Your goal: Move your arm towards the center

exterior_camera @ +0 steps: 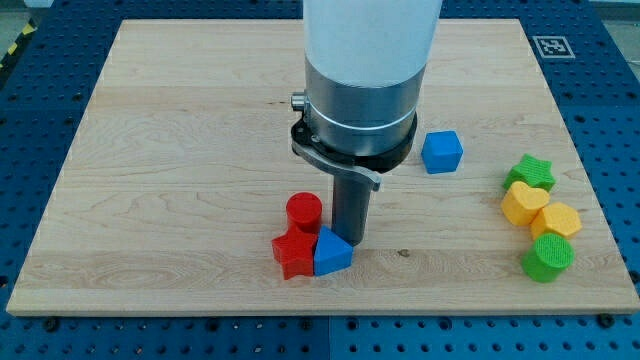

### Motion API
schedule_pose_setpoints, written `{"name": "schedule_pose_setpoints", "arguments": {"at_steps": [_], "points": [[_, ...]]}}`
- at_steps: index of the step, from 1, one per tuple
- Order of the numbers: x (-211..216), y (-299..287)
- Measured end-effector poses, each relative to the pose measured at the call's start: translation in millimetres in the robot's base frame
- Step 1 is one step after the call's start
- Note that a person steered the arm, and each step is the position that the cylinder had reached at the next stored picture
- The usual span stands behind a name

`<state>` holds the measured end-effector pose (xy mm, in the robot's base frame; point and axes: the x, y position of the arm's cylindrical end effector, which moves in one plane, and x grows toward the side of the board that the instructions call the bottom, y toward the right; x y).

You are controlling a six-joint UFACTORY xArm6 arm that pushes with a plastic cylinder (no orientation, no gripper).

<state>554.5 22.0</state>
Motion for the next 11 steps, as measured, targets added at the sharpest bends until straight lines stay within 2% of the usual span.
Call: {"name": "schedule_pose_setpoints", "arguments": {"at_steps": [1, 3, 5, 8, 11], "points": [[-2, 0], [-45, 1], [-52, 1], [-94, 1], [-99, 1]]}}
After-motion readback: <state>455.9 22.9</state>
